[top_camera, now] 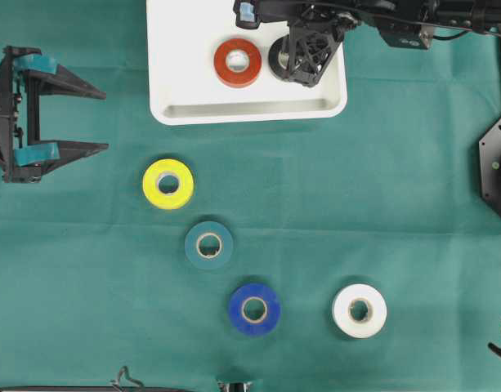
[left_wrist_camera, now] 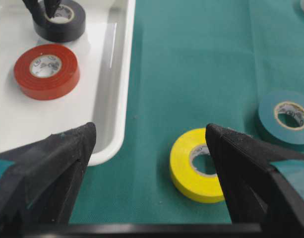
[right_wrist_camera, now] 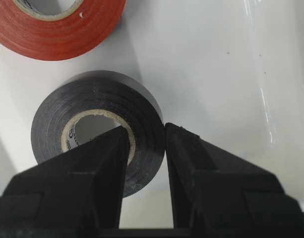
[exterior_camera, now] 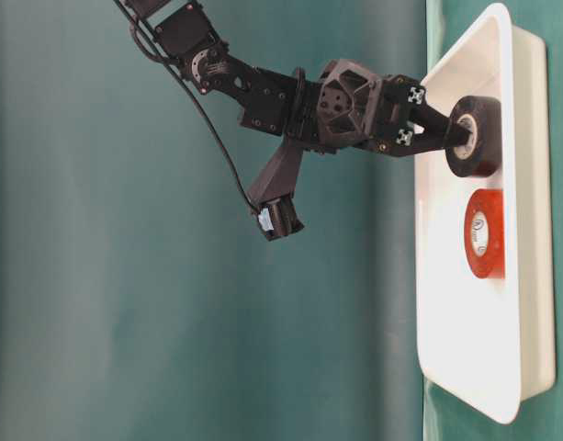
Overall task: Pick up the tape from a random location and place it into the white case.
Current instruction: 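Lower the black roll into the tray and open the right gripper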
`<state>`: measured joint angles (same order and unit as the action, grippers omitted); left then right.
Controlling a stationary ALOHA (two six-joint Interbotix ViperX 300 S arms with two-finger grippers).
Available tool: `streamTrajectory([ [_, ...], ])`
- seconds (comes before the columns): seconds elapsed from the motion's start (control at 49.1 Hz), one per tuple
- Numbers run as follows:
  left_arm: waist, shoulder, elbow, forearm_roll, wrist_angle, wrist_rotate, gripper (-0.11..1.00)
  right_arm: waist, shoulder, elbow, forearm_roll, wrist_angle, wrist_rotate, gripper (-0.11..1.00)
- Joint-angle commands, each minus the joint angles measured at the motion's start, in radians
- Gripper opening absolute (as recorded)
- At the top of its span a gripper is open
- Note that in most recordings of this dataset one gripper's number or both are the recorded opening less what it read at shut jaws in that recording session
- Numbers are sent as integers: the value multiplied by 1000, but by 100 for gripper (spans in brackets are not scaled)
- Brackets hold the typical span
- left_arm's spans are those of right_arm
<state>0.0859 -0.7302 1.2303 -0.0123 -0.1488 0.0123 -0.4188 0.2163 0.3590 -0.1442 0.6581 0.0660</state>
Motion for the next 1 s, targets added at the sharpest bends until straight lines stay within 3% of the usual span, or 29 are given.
streamTrajectory([
  [0.0,0,0,-18,-2,-5,0,97,-3,-18,-11,-2,-3,0,25],
  [0.204,0,2,-20,-2,-5,-2,97,-3,-18,-14,-2,5,-3,26],
  [0.244,-2,0,-20,-2,-5,0,97,-3,-18,-15,-5,5,-2,34],
  [0.387,0,2,-20,-2,-5,-2,97,-3,-35,-15,-26,8,6,77],
  [0.468,-2,2,-20,-2,-5,-2,97,-3,-51,-15,-32,9,8,91],
  [0.631,0,0,-21,-2,-5,-2,97,-3,-95,-20,-34,34,3,87],
  [0.977,0,0,-21,-2,-5,-2,97,-3,-247,-66,-38,218,-3,88],
])
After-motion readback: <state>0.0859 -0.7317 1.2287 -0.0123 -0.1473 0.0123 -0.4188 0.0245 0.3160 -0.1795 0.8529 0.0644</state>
